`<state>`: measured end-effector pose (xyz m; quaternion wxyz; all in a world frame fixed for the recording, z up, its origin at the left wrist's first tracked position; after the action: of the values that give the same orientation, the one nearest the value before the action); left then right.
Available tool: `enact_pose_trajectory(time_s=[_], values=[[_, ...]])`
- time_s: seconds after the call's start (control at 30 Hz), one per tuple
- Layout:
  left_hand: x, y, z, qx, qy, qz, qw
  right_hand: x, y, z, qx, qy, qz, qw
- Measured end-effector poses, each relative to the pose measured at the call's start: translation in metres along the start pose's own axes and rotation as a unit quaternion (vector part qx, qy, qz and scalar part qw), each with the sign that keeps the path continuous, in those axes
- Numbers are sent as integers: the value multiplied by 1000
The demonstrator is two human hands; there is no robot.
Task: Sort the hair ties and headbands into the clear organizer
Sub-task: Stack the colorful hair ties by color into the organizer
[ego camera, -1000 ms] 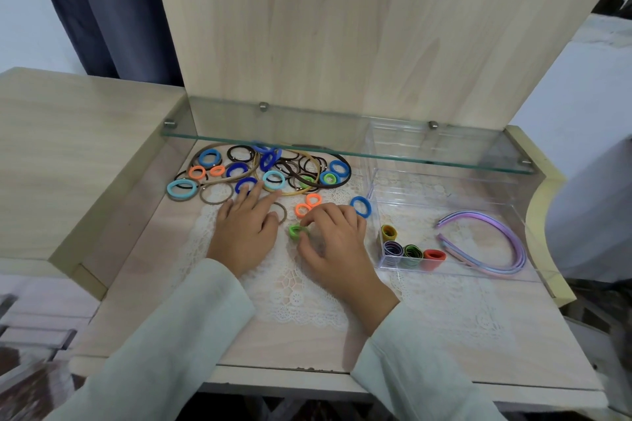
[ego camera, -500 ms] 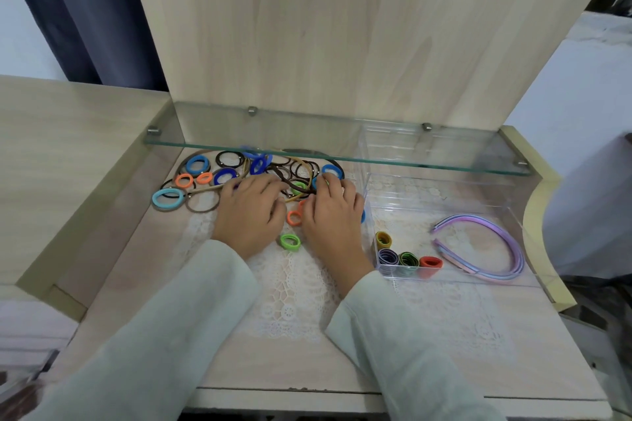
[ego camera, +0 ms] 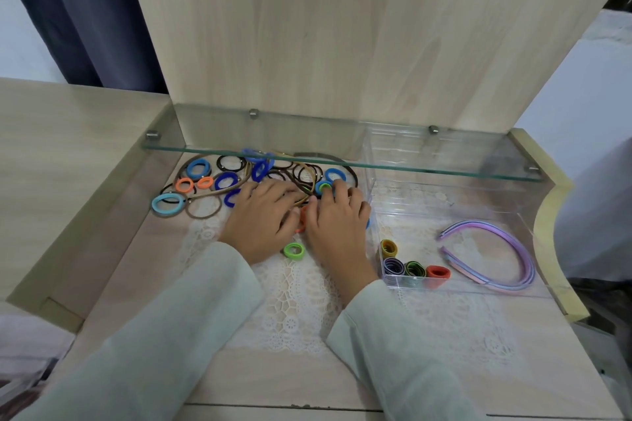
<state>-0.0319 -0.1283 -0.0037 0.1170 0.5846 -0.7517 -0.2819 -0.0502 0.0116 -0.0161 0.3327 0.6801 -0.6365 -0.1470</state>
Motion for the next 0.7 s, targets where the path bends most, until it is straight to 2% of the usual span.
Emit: enact_pose_trajectory(time_s=[0.23,0.53,0.7], values=[[1,-1,4,21,18,-32,999,0,-1,1,-1,10,-6,1000],[1,-2,3,-8,36,-77,996,-2,-1,4,-19,14,-5,1000],[3,-2,6,4,57,-73,996,-3,-1,5,0,15,-12,1000]])
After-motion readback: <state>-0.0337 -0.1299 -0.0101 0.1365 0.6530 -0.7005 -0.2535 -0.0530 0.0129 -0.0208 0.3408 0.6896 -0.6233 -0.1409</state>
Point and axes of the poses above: each hand's wrist, its own y-axis towards the middle knuckle, its own z-axis out of the palm, x = y × z, the point moved 1 cm from there along y, towards the middle knuckle, and after that the axes turned 12 degrees about -x, right-handed, at the moved point
